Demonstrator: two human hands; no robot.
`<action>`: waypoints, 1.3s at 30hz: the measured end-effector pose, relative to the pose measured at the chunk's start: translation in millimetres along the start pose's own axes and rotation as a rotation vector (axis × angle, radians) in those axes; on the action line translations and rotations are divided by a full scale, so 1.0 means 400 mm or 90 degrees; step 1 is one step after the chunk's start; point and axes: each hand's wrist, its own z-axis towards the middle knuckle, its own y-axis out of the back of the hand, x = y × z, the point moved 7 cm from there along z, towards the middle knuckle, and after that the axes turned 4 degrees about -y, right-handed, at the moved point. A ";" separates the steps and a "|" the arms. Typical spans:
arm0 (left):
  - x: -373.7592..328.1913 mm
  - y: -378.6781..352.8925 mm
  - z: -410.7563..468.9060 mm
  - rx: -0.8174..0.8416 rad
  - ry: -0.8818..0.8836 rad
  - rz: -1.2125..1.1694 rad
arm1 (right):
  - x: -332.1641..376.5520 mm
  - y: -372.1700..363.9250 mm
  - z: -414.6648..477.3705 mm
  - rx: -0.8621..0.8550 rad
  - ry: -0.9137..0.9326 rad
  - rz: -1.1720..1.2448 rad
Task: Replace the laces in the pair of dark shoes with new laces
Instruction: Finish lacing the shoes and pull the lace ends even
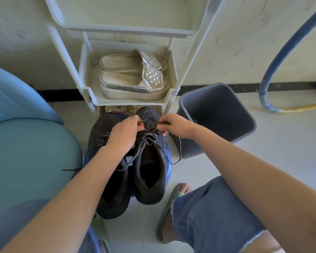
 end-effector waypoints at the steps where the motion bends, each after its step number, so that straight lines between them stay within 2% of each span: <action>1: -0.008 0.003 -0.003 -0.010 -0.022 0.019 | 0.001 0.002 -0.004 -0.003 0.003 0.007; 4: -0.039 0.013 -0.013 -0.060 -0.096 0.066 | 0.012 0.007 -0.010 -0.018 0.019 0.023; 8: -0.045 -0.001 -0.014 -0.054 -0.093 0.036 | 0.024 0.012 -0.012 -0.025 0.024 0.031; 12: -0.029 0.009 -0.017 -0.054 -0.058 -0.049 | 0.013 0.004 -0.010 -0.040 0.015 0.035; 15: 0.007 0.033 -0.026 -0.089 0.027 -0.122 | -0.012 0.020 -0.009 -0.073 -0.018 0.097; 17: 0.027 0.025 -0.027 -0.054 0.070 -0.178 | -0.028 0.029 -0.012 -0.085 -0.038 0.105; 20: 0.024 0.008 -0.031 0.028 0.046 -0.210 | -0.019 -0.001 -0.016 -0.021 -0.021 0.063; 23: 0.021 0.004 -0.032 0.061 0.038 -0.201 | 0.000 -0.019 -0.020 -0.009 0.010 0.046; 29: 0.014 -0.004 -0.032 0.047 0.022 -0.175 | 0.016 -0.035 -0.025 0.007 0.008 -0.023; 35: -0.009 0.002 -0.034 0.046 0.002 -0.035 | 0.006 -0.031 -0.039 0.062 -0.006 -0.006; 39: -0.027 0.020 -0.037 0.017 -0.038 0.033 | 0.029 -0.013 -0.041 0.012 0.036 -0.051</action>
